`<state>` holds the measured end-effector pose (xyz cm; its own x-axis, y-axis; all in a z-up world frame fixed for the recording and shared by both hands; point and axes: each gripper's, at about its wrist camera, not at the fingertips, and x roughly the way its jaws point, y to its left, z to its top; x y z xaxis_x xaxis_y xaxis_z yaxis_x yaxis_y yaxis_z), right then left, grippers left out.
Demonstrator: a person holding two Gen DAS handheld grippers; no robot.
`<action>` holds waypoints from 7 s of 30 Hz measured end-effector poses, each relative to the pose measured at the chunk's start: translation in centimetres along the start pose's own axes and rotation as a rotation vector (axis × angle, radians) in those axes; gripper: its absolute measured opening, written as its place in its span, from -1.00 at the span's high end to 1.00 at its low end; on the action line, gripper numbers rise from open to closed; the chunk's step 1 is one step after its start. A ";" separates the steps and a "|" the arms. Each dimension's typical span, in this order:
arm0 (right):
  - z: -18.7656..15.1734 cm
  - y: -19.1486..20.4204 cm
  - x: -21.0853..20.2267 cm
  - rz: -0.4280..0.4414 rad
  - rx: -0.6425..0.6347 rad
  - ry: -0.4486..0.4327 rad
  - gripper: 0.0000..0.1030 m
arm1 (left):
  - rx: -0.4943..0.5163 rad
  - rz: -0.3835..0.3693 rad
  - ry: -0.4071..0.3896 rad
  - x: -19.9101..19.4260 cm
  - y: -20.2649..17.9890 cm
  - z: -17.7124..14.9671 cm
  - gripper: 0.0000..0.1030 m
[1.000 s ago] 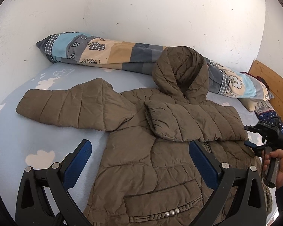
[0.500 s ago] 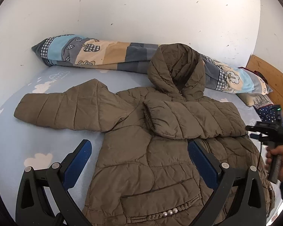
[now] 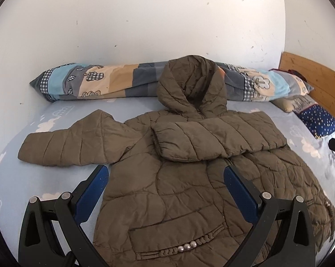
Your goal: Fold large clothes
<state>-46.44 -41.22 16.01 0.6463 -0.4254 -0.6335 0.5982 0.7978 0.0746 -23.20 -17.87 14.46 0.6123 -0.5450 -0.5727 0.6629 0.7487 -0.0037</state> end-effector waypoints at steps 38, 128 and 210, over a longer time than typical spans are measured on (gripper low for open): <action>4.4 21.8 22.5 0.252 -0.162 0.322 -0.13 | -0.290 0.310 0.102 2.7 17.7 3.6 -0.99; 0.8 -8.4 -1.4 0.140 0.219 -0.076 -0.56 | -0.627 -0.201 -0.150 -2.7 18.6 24.4 0.65; 0.1 -12.7 0.0 0.098 0.402 -0.020 -0.56 | -0.032 -0.132 0.312 19.1 -12.9 6.8 -0.50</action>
<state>-54.00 -51.42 15.16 0.7162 -0.3667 -0.5938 0.6680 0.6065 0.4312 -17.09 -40.49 9.18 0.3569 -0.5001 -0.7890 0.7108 0.6935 -0.1180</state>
